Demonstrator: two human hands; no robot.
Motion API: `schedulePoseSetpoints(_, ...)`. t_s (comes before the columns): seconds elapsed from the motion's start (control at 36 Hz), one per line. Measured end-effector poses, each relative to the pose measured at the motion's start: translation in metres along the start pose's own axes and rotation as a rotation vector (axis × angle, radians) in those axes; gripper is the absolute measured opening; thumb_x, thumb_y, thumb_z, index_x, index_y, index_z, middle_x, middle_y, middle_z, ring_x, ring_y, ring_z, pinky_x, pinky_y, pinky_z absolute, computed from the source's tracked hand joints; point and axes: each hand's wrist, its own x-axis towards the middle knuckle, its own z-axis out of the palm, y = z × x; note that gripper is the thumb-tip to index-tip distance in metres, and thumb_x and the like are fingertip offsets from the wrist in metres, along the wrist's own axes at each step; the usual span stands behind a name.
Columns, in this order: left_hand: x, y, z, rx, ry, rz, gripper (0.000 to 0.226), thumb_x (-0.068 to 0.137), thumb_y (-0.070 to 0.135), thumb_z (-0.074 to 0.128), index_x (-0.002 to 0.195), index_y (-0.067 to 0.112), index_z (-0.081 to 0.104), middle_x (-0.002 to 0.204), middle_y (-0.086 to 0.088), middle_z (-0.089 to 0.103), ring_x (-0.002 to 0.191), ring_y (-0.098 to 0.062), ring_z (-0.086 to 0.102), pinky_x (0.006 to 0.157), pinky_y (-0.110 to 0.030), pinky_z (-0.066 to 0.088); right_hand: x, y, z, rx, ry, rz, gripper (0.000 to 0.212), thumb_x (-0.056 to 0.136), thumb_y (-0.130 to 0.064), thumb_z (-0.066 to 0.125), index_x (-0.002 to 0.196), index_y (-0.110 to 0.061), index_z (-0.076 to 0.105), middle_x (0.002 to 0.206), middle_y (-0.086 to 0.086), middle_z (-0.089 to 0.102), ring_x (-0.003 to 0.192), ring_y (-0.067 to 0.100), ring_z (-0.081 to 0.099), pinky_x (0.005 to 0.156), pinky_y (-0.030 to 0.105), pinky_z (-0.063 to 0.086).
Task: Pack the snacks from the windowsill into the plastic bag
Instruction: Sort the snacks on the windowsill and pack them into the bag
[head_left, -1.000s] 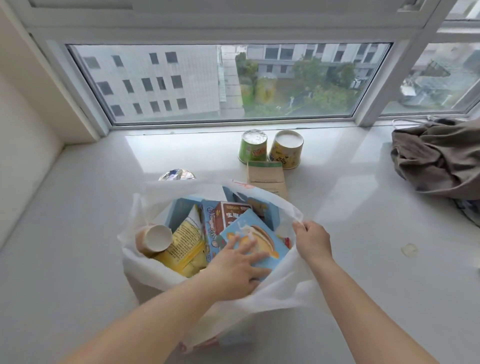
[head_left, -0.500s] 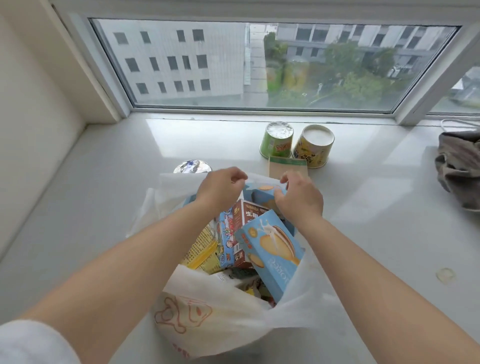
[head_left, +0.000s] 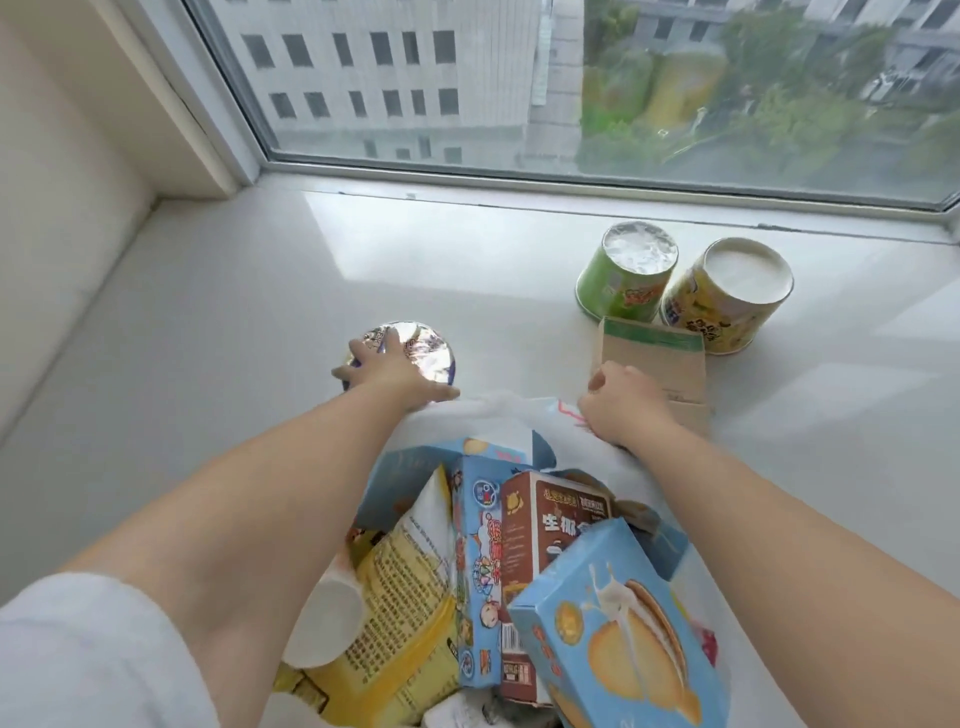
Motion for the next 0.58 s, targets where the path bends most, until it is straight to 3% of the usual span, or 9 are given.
schedulePoseSetpoints(0.11, 0.015, 0.002, 0.012, 0.027, -0.007, -0.012, 0.128, 0.060, 0.075, 0.067, 0.146, 0.036, -0.019, 0.153, -0.014, -0.026, 0.136, -0.054, -0.006, 0.108, -0.055, 0.029, 0.024, -0.002, 0.009, 0.051, -0.050, 0.044, 0.034, 0.088, -0.029, 0.052, 0.120, -0.017, 0.056, 0.126, 0.008, 0.056, 0.112, 0.026, 0.052, 0.090, 0.033, 0.041)
schedulePoseSetpoints(0.36, 0.027, 0.036, 0.026, 0.161, 0.077, 0.137, 0.109, 0.074, 0.062, 0.059, 0.147, 0.033, -0.016, 0.152, -0.016, -0.028, 0.136, -0.052, -0.010, 0.098, -0.058, 0.032, 0.054, 0.023, 0.014, 0.019, -0.109, 0.158, 0.034, 0.087, -0.028, 0.052, 0.116, -0.013, 0.059, 0.118, 0.009, 0.061, 0.102, 0.029, 0.055, 0.074, 0.029, 0.042)
schedulePoseSetpoints(0.44, 0.025, 0.052, 0.033, 0.189, 0.096, 0.189, 0.103, 0.074, 0.061, 0.055, 0.148, 0.033, -0.012, 0.153, -0.015, -0.026, 0.136, -0.052, -0.008, 0.099, -0.058, 0.031, 0.061, 0.036, 0.009, 0.000, -0.080, 0.203, 0.041, 0.084, -0.029, 0.053, 0.122, -0.013, 0.057, 0.127, 0.011, 0.055, 0.112, 0.031, 0.052, 0.087, 0.034, 0.047)
schedulePoseSetpoints(0.5, 0.024, 0.061, 0.035, 0.176, 0.105, 0.210, 0.100, 0.075, 0.062, 0.054, 0.148, 0.035, -0.008, 0.153, -0.015, -0.024, 0.136, -0.052, -0.007, 0.101, -0.058, 0.030, 0.064, 0.047, 0.005, 0.015, -0.025, 0.267, 0.051, 0.085, -0.029, 0.055, 0.132, -0.013, 0.047, 0.135, 0.012, 0.044, 0.124, 0.031, 0.043, 0.099, 0.039, 0.042)
schedulePoseSetpoints(0.58, 0.024, 0.069, 0.032, 0.122, 0.090, 0.215, 0.093, 0.075, 0.063, 0.051, 0.147, 0.039, -0.003, 0.155, -0.014, -0.017, 0.136, -0.051, -0.002, 0.103, -0.056, 0.030, 0.067, 0.064, 0.001, 0.045, 0.074, 0.410, 0.068, 0.082, -0.036, 0.065, 0.138, -0.011, 0.035, 0.141, 0.013, 0.033, 0.129, 0.033, 0.033, 0.102, 0.045, 0.036)
